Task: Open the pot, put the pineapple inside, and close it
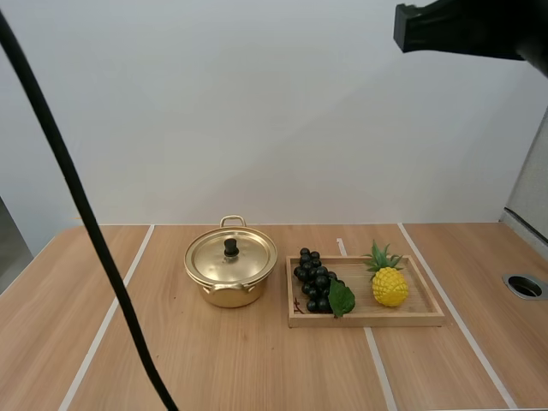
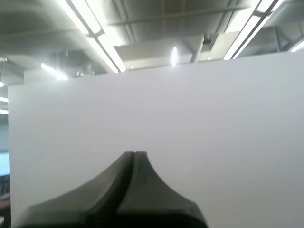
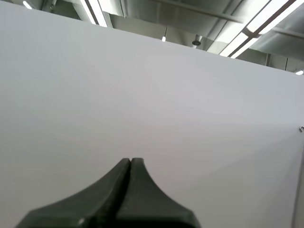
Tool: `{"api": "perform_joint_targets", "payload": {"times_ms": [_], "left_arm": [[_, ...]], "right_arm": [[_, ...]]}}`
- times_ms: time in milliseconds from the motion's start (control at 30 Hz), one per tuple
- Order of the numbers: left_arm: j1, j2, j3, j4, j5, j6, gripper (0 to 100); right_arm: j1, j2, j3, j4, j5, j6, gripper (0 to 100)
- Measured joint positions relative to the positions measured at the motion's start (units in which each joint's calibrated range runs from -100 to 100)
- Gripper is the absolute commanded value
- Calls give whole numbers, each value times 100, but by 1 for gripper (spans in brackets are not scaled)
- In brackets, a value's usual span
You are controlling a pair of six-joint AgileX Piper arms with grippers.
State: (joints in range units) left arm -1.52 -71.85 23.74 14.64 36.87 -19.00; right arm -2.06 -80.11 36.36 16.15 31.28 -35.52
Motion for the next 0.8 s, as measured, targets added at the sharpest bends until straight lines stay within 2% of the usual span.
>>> {"api": "perform_joint_targets", "payload": {"times_ms": [133,267,467,800], "left_arm": [[0,531,-347,-274,891,0,0],[8,896,-397,-639,1468,88,0],[170,1441,-397,-944,2374,640,0],[202,2869,-397,-1630,3453,1175,0]], "right_arm": [[-150,649,-455,-844,1167,941,0],[-168,1532,-627,-1410,2388,1245,0],[-168,2681,-639,-1615,2979,1328,0],[-168,3614,-660,-1659,3623,1338,0]]}}
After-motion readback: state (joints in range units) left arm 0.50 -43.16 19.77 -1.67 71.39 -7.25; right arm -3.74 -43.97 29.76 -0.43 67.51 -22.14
